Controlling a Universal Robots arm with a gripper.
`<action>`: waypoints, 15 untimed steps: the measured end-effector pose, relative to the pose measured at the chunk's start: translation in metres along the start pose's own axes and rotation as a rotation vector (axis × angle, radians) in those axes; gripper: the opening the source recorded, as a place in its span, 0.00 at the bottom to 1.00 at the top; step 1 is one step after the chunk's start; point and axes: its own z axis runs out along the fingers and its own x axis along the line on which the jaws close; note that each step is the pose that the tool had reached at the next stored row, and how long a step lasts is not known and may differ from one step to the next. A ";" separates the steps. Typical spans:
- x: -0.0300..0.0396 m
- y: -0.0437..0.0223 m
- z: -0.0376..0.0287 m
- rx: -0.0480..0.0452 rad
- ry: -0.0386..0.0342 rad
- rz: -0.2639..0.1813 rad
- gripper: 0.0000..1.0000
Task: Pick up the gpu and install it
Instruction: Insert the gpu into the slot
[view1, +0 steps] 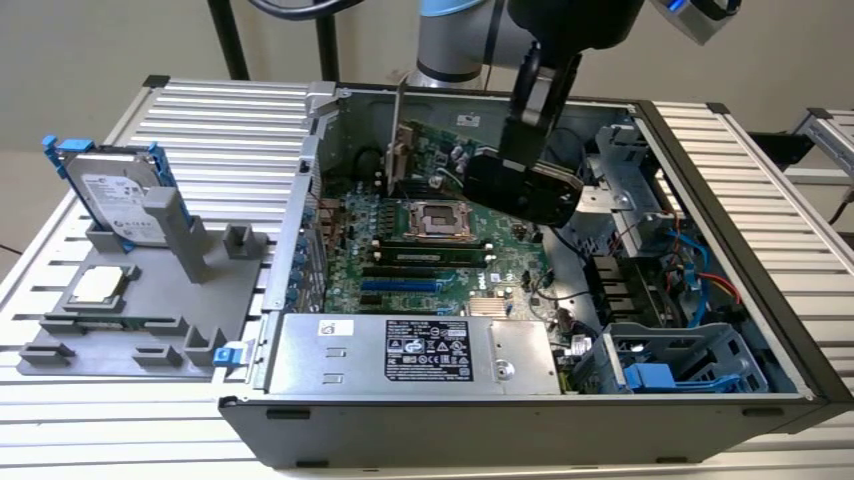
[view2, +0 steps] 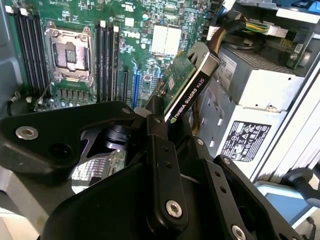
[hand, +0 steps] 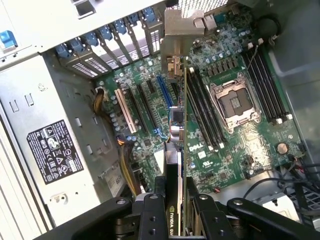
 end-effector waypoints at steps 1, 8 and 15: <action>0.0000 0.0000 -0.0001 0.0001 0.0002 -0.004 0.00; 0.0000 0.0000 -0.0004 0.0004 0.0011 -0.032 0.00; 0.0000 0.0000 -0.0006 0.0009 0.0024 -0.065 0.00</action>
